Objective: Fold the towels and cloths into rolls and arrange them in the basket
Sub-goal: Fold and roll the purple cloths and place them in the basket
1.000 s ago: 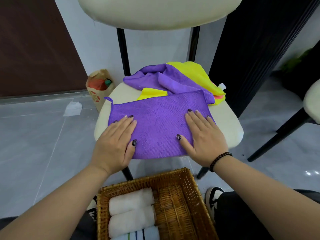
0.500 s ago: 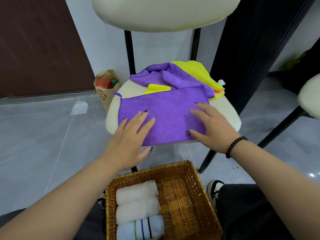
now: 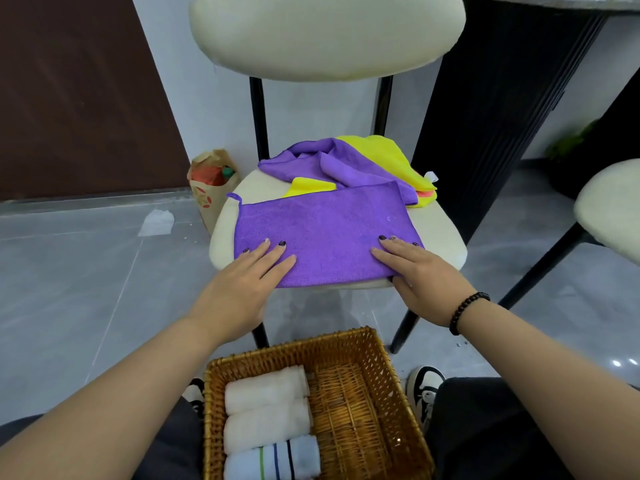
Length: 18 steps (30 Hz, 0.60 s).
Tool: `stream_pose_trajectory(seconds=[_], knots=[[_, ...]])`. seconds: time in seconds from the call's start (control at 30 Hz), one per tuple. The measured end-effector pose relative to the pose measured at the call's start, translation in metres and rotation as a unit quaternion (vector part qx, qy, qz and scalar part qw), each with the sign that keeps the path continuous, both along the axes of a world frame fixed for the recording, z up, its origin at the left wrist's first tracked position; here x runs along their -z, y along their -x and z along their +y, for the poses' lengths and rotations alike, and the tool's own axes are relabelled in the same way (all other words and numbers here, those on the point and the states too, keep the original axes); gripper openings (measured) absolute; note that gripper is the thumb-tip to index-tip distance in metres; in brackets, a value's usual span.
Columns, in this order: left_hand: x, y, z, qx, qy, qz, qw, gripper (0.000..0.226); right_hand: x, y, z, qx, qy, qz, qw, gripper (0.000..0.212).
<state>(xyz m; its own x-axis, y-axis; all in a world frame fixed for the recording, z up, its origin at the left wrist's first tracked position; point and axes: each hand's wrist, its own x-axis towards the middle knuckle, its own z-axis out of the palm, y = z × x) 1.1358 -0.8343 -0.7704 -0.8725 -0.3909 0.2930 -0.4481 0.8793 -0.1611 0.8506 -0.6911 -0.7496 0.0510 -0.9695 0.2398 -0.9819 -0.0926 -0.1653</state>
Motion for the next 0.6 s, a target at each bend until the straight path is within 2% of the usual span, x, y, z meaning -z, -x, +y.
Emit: stream_pose_trajectory(seconds=[0.1, 0.33, 0.47, 0.6], knots=[[0.001, -0.003, 0.0, 0.016, 0.005, 0.02, 1.0, 0.054, 0.005, 0.003, -0.002, -0.012, 0.028, 0.041, 0.999, 0.052], [-0.002, -0.017, -0.005, 0.029, -0.013, 0.058, 0.998, 0.052, 0.008, 0.013, 0.001, -0.01, 0.063, 0.055, 0.996, 0.049], [0.0, -0.02, -0.003, -0.004, -0.086, 0.125, 0.988, 0.043, -0.003, 0.018, 0.005, -0.003, 0.06, 0.051, 0.997, 0.05], [-0.002, -0.024, -0.001, -0.015, -0.176, 0.174, 0.969, 0.041, -0.023, 0.012, 0.013, 0.032, -0.017, 0.007, 0.999, 0.04]])
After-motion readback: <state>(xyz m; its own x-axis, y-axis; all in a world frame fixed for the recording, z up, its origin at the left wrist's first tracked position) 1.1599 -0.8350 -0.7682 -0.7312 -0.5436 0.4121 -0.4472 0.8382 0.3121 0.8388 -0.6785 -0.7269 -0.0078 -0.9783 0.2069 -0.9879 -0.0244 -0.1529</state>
